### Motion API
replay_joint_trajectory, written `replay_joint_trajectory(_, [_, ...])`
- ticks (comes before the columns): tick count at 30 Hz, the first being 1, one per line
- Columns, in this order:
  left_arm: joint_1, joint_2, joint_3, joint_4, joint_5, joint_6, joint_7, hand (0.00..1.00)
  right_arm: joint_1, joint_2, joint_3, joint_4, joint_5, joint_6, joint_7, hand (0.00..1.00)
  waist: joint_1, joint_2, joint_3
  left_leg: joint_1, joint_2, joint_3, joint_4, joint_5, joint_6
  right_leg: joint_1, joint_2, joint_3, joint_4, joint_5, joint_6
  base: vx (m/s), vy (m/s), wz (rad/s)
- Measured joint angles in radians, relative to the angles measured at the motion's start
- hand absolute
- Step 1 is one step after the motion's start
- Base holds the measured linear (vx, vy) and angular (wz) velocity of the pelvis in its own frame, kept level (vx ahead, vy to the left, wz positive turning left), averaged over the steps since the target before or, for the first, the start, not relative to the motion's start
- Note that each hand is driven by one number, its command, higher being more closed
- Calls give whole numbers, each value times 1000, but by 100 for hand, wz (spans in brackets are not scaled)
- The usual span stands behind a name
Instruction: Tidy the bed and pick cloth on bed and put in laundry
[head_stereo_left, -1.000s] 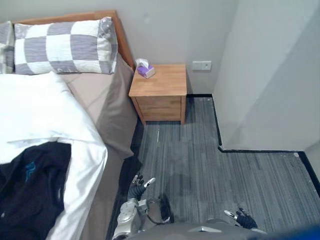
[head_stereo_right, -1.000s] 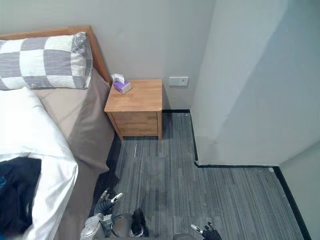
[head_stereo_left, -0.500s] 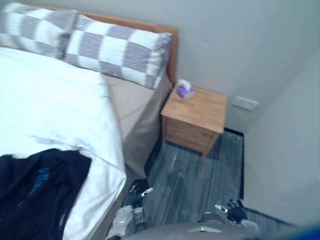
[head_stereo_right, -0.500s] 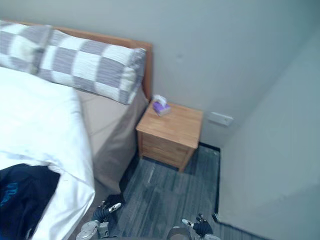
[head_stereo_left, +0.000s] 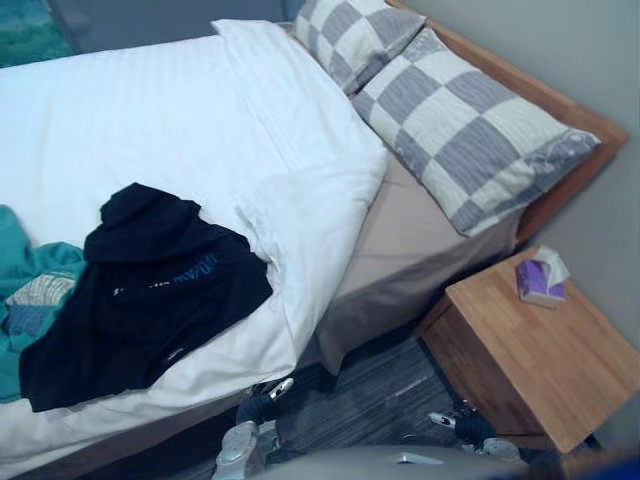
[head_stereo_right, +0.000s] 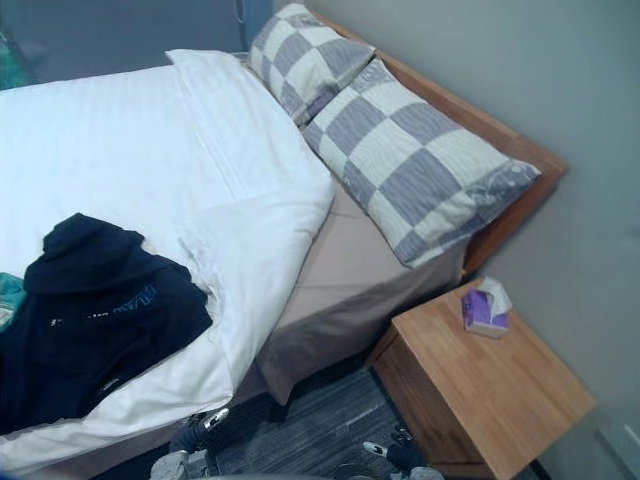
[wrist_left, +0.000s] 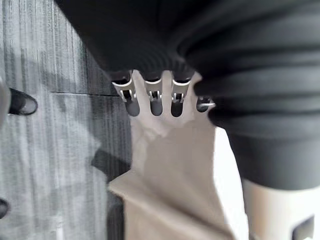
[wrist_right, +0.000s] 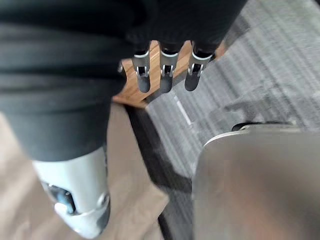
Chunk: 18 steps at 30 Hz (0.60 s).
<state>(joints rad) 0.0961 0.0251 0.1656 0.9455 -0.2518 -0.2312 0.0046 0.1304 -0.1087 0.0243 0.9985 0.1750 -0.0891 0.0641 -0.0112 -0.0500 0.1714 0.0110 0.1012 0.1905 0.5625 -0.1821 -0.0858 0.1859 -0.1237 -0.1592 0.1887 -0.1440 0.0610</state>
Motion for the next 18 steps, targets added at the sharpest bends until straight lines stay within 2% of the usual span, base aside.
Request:
replay_joint_trajectory(1, [-4, 4, 0, -8, -3, -8, 0, 0, 6, -1, -5, -29, 0, 10, -6, 0, 14, -7, 6, -83, 75, 133, 179, -31, 13, 57, -9, -10, -38, -6, -23, 102, -5, 73])
replay_joint_trajectory(2, [6, 1, -7, -12, -3, -13, -1, 0, 18, -8, -7, -31, 0, 12, -8, 0, 22, 19, -1, -93, 108, 197, 148, -55, 28, 63, -6, -14, -39, -17, -22, 107, 7, 36])
replay_joint_trajectory(3, [15, -27, -14, -11, -3, -17, -9, 0, 17, -28, -14, -50, 0, 12, -10, 0, 20, 55, -23, -92, 141, 275, 53, -41, 42, 62, 10, -23, -23, -34, 1, 143, 44, 36])
replay_joint_trajectory(4, [24, -25, -19, -11, -2, -19, -14, 0, 7, -8, -18, -50, 0, 16, -12, 0, 19, 56, -24, -68, 98, 296, -31, -41, 49, 46, -16, -27, -8, -46, 14, 142, 61, 43])
replay_joint_trajectory(6, [25, -13, -49, -12, -1, -21, -22, 0, -14, 33, -36, -38, 0, 16, -12, 0, 18, 42, -26, -19, 35, 296, -205, -27, 71, 20, -26, -27, -5, -48, 14, 113, 65, 41])
replay_joint_trajectory(8, [24, -2, -56, -8, 2, -19, -23, 0, -23, 54, -71, -35, 1, 5, -21, 0, 14, 30, -21, 15, -2, 290, -337, 5, 81, 17, -31, -44, -3, -51, 11, 60, 12, 49])
replay_joint_trajectory(9, [27, 19, -78, -4, 2, -17, -20, 0, -20, 71, -91, -18, 9, 5, -41, 0, 20, 11, -22, 54, -26, 285, -416, 59, 77, 21, -38, -50, 13, -51, 11, 19, -50, 30])
replay_joint_trajectory(11, [30, 39, -94, 24, 5, -9, -20, 0, -8, 87, -102, -12, 44, -4, -65, 0, 16, -3, -30, 103, -42, 278, -496, 106, 67, 33, -35, -50, 23, -51, 11, 19, -166, 24])
replay_joint_trajectory(12, [27, 52, -109, 49, 7, 11, -19, 0, -8, 97, -133, 6, 115, -16, -118, 0, 3, -7, -36, 142, -47, 265, -596, 162, 53, 38, -17, -50, 20, -51, 10, 5, -265, 19])
replay_joint_trajectory(13, [27, 60, -125, 60, 7, 15, -19, 0, -8, 97, -153, 15, 138, -16, -149, 0, 1, -6, -36, 148, -46, 265, -627, 180, 47, 32, -8, -49, 19, -51, 10, -4, -240, 12])
replay_joint_trajectory(18, [30, 68, -85, 80, 8, 37, -17, 0, 39, 95, -309, 19, 236, -19, -285, 0, 2, -10, -38, 164, -26, 270, -660, 194, 43, 33, 20, -45, 19, -43, 1, 24, -127, 1])
